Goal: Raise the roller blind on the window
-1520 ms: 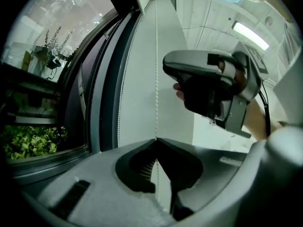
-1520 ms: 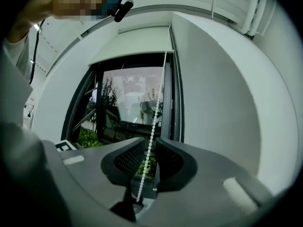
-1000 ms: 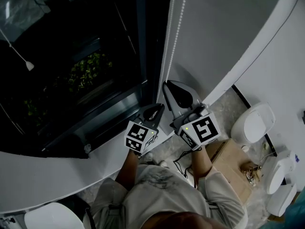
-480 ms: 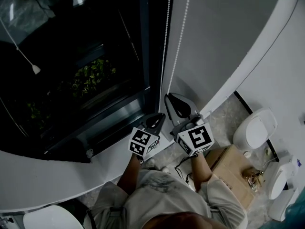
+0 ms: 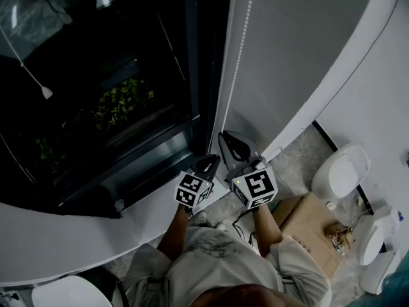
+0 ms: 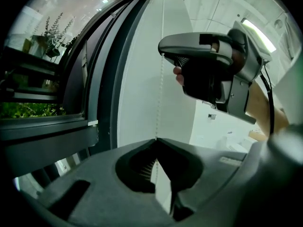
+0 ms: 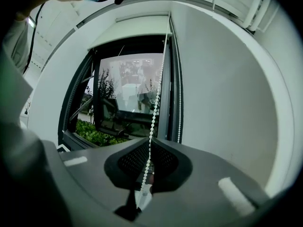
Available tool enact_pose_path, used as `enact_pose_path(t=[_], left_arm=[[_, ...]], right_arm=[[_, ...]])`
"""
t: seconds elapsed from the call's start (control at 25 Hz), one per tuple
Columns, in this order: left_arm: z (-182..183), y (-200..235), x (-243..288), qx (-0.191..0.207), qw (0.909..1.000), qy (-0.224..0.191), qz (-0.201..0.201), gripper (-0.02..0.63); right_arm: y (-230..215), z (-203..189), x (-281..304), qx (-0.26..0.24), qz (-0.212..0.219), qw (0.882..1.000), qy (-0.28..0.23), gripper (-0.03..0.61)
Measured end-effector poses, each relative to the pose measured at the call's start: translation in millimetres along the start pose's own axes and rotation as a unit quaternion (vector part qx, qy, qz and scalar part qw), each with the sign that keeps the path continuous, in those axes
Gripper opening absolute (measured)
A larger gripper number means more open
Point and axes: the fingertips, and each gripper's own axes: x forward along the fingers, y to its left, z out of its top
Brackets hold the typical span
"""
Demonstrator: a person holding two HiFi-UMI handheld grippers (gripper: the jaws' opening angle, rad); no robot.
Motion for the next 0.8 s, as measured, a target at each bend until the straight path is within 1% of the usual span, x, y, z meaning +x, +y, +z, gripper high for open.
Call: enact_pose_path(t=[0.52,0.72,0.8], left_arm=[[-25.6,0.5,9.3,-0.014,0.9998,0.015,0.004,0.014],[-23.4,0.0,6.7,-0.008,0.9999,0.007,0.013,0.014],[-20.3,1.1,4.7,-0.004,0.9998,0.0,0.019,0.015]], right_arm=[[-2.5,-26.8,-3.2,0.007,-0.009,1.0,0.021,0.02],[-3.3,-23.1,-7.6,0.026,-0.01,1.0,0.003,0.023],[-4.0,-21.1,-9.4,0.01,-0.02,1.0,0.001,0.026]])
